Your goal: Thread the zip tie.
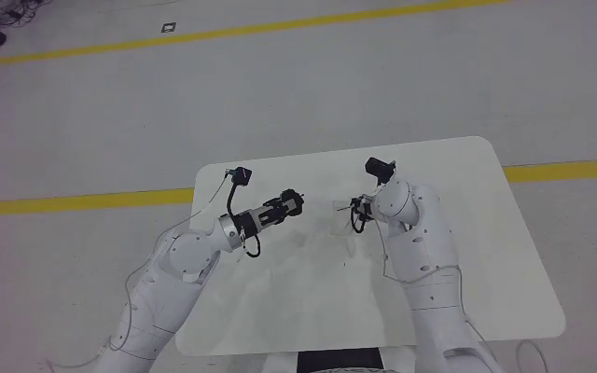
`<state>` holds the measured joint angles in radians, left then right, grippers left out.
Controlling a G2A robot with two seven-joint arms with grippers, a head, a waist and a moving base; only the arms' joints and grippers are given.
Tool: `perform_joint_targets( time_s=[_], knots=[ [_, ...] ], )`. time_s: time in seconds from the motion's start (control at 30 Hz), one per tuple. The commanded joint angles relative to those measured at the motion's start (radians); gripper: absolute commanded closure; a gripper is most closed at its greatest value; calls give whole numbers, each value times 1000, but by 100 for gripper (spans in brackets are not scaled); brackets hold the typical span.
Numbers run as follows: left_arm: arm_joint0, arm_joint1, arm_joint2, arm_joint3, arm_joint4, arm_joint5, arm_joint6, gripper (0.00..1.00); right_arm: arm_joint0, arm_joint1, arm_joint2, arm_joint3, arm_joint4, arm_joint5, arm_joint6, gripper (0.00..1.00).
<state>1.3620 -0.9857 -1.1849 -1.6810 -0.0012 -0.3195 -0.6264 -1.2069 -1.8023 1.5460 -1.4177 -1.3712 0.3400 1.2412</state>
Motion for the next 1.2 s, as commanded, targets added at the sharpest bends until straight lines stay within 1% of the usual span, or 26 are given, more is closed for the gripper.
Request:
perform_joint_targets(
  time_s=[0.0,0.2,0.5,0.6,0.7,0.8,0.9,0.97,1.0,1.17],
  knots=[
    [0,0,0,0,0,0,0,100,-11,4,2,-23,-3,0,4,80],
    [0,0,0,0,0,0,0,100,-53,18,10,-89,6,0,-12,79],
    [0,0,0,0,0,0,0,100,-60,22,44,-91,-5,0,-24,78],
    [0,0,0,0,0,0,0,100,-59,22,46,-75,2,0,-34,78],
    [0,0,0,0,0,0,0,100,-51,20,51,-41,15,0,-57,78],
    [0,0,0,0,0,0,0,100,-39,17,50,-5,24,0,-100,77],
    [0,0,0,0,0,0,0,100,-30,13,46,25,45,0,-151,79],
    [0,0,0,0,0,0,0,100,-27,11,41,40,59,0,-182,78],
    [0,0,0,0,0,0,0,100,-25,10,34,51,71,0,-200,80],
    [0,0,0,0,0,0,0,100,-21,9,16,79,108,0,-271,84]
  ],
)
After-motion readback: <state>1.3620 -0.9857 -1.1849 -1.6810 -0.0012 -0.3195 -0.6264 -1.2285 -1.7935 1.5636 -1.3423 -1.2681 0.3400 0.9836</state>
